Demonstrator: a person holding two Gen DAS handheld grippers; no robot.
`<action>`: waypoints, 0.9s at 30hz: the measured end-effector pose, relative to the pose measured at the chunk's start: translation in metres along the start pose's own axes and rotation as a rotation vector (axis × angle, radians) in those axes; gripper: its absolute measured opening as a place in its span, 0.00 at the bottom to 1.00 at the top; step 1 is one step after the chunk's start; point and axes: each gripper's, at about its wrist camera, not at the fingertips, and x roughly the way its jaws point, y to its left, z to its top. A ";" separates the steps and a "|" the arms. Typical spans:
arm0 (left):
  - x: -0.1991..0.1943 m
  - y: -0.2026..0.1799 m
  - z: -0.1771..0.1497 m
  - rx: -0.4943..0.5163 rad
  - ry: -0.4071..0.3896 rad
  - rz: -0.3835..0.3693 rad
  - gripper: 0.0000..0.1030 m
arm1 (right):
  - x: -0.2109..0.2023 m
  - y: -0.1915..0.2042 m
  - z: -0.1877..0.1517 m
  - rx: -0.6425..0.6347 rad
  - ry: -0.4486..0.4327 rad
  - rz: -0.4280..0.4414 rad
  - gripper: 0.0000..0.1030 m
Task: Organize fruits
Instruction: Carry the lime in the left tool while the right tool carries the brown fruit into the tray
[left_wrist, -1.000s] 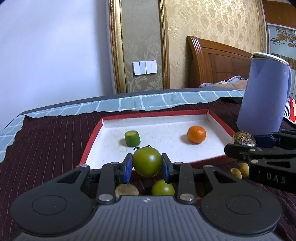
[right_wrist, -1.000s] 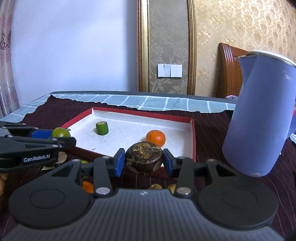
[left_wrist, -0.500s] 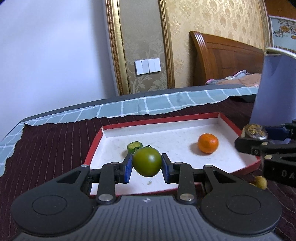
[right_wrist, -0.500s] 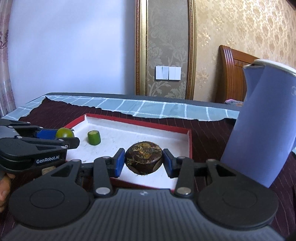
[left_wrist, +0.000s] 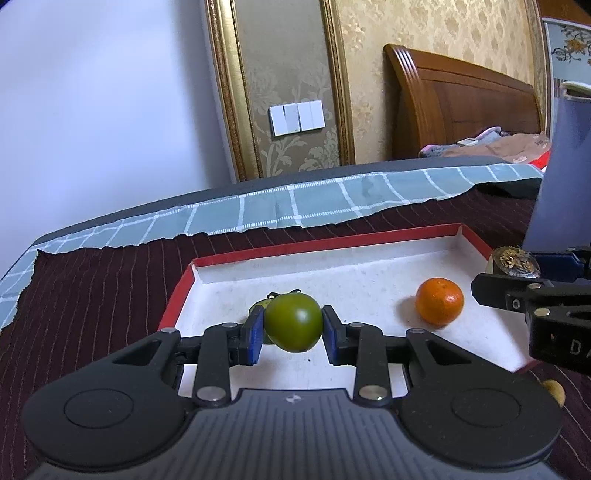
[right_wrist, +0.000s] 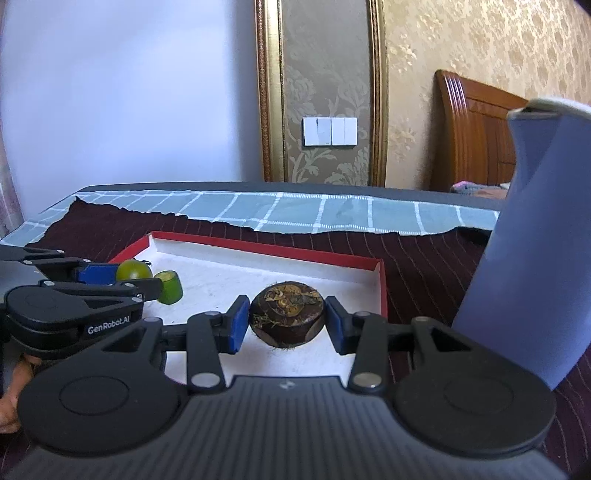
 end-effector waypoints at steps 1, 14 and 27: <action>0.003 0.000 0.001 0.000 0.003 0.001 0.31 | 0.003 -0.001 0.000 0.005 0.003 0.001 0.40; 0.041 -0.011 0.017 0.021 0.056 0.034 0.31 | 0.049 -0.016 0.012 0.041 0.059 -0.047 0.40; 0.071 -0.022 0.029 0.035 0.099 0.056 0.31 | 0.079 -0.026 0.017 0.056 0.095 -0.101 0.40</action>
